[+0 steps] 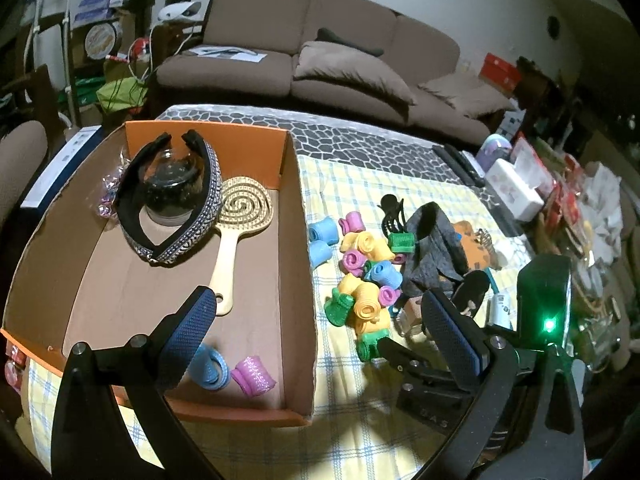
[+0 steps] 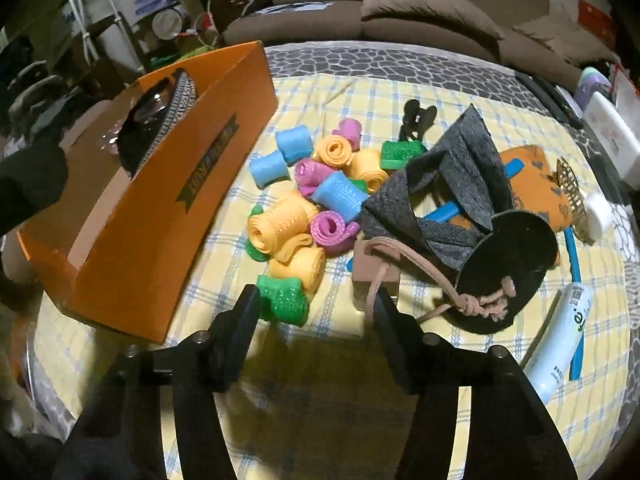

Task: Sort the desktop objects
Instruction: 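Withdraw both grippers from the box toward the black mesh cap, then grasp the black mesh cap with tan drawstring with the right gripper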

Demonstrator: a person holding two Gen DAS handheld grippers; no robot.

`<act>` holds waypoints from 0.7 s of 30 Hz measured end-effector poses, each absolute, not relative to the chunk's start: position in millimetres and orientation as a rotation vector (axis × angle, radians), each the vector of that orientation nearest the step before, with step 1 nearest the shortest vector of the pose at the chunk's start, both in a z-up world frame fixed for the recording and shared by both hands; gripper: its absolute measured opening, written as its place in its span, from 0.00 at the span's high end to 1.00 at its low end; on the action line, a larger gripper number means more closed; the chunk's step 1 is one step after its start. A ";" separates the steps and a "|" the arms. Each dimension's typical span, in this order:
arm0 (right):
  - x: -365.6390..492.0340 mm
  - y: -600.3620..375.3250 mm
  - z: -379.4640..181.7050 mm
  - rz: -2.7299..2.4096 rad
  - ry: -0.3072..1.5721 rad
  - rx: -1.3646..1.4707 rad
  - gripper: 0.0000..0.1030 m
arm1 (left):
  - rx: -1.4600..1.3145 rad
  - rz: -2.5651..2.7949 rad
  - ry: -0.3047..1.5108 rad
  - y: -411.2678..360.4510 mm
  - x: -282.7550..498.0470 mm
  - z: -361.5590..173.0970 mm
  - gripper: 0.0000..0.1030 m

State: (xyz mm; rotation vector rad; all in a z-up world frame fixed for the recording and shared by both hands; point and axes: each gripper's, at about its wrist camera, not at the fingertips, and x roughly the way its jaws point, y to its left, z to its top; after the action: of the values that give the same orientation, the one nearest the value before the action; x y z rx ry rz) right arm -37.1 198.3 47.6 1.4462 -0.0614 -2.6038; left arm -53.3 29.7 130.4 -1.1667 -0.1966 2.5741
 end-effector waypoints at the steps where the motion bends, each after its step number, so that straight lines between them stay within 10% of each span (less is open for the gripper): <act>1: -37.0 197.1 48.0 -2.606 -0.053 1.444 0.48 | -1.168 2.574 -0.199 29.8 -53.3 130.3 0.00; 21: -30.0 307.7 82.5 -2.683 -0.655 1.299 0.55 | -1.154 2.531 -0.216 39.7 -49.6 131.1 0.00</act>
State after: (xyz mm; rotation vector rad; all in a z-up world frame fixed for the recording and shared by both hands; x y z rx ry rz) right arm -30.0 307.8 82.5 1.2992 -0.6552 -2.6826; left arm -49.6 39.7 131.1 -1.1536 -0.2163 2.5315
